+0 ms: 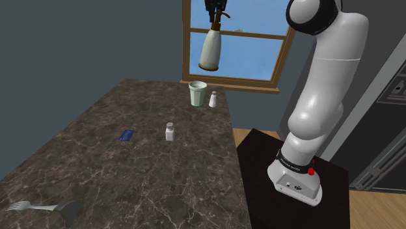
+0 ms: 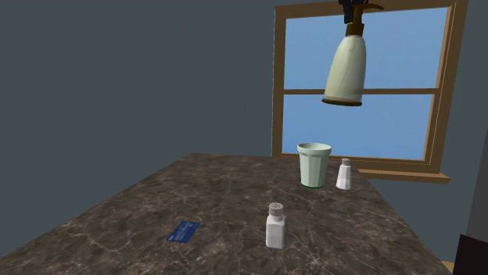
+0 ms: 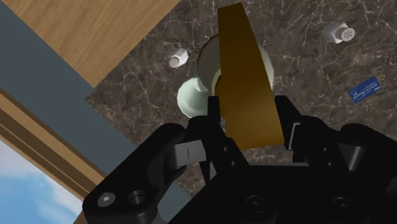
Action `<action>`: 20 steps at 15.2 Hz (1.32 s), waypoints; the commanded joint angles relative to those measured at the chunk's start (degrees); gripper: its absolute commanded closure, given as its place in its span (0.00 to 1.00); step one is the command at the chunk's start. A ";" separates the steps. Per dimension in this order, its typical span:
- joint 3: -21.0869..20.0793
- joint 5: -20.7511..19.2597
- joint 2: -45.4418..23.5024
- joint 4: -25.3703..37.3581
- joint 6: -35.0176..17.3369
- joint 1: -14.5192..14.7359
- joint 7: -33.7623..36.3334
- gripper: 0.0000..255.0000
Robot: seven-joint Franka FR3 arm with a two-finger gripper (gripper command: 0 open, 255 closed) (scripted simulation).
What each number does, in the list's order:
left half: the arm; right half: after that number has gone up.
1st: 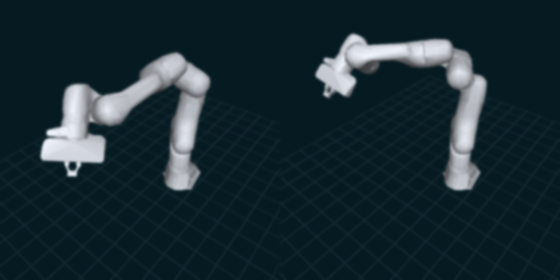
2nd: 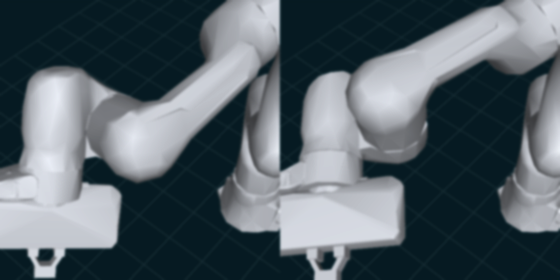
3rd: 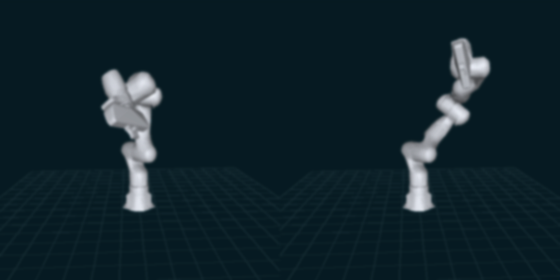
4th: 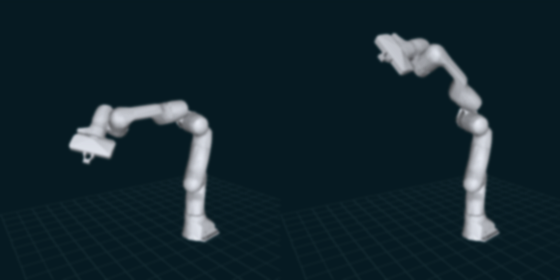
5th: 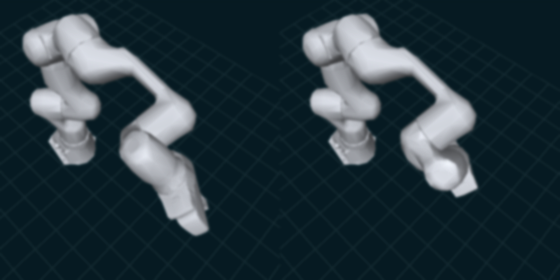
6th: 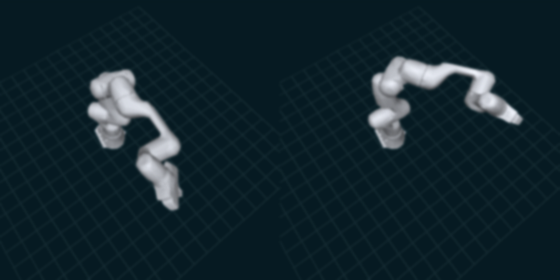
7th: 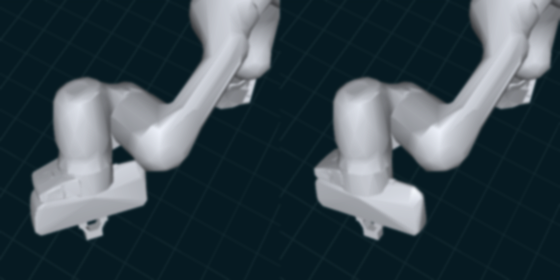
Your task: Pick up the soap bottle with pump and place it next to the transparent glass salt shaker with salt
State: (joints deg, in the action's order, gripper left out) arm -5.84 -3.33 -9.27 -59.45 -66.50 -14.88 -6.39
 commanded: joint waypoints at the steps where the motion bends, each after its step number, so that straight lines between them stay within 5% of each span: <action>1: 1.19 -0.14 -1.72 4.47 2.60 -1.74 -3.22 1.00; 3: 2.00 -0.22 -3.23 8.00 4.53 -3.06 -5.51 1.00; 10: 2.13 0.48 3.44 -7.82 -4.64 -3.59 -5.37 1.00; 20: 2.29 0.92 8.54 -22.78 -14.52 -3.84 -5.23 1.00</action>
State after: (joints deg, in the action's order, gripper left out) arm -3.59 -2.45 -1.44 -80.56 -79.99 -18.69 -11.60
